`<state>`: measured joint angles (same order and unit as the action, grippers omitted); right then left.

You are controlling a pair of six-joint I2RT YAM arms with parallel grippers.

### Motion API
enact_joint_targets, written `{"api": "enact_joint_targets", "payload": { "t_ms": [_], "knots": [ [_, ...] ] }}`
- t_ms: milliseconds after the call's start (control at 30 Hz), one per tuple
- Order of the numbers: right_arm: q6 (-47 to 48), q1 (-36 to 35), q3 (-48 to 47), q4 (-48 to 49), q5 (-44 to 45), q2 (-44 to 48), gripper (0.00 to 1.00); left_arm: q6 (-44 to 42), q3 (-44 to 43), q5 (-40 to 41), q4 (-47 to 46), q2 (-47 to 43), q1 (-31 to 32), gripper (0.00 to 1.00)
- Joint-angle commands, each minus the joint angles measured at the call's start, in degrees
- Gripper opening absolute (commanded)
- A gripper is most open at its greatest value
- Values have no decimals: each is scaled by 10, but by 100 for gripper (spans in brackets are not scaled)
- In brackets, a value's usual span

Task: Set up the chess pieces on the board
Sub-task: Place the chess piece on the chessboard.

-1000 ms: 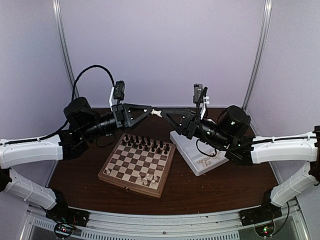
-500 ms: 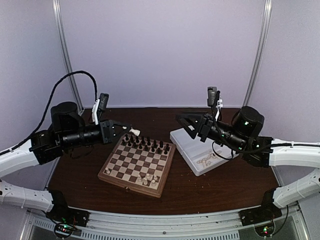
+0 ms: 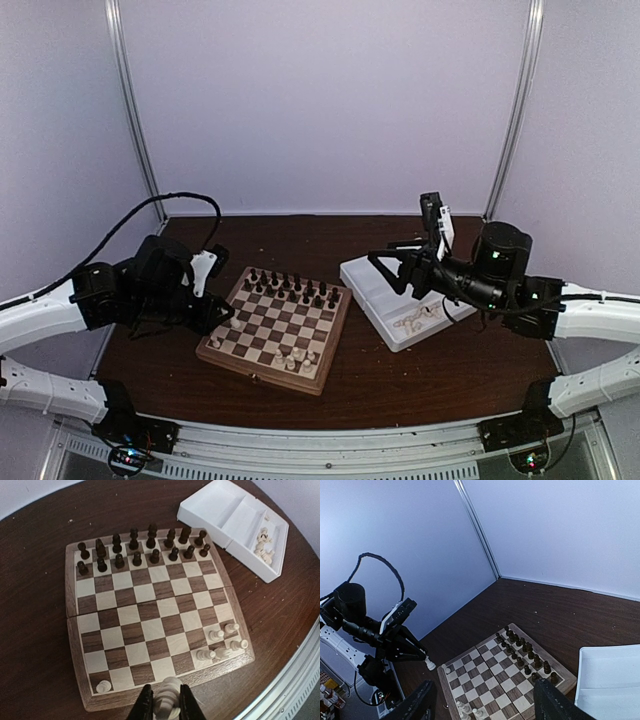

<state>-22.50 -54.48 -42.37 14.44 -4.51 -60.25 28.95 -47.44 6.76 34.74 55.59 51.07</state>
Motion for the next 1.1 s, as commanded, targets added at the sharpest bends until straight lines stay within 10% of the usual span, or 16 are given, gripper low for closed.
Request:
{"api": "enact_joint_targets", "payload": {
  "t_ms": [0, 1067],
  "knots": [
    [7, 3, 11, -27, 35, 24, 69, -23, 16, 3, -7, 31, 2, 0],
    [9, 5, 17, -36, 42, 32, 70, -49, 68, -1, -147, 150, 61, 0]
  ]
}}
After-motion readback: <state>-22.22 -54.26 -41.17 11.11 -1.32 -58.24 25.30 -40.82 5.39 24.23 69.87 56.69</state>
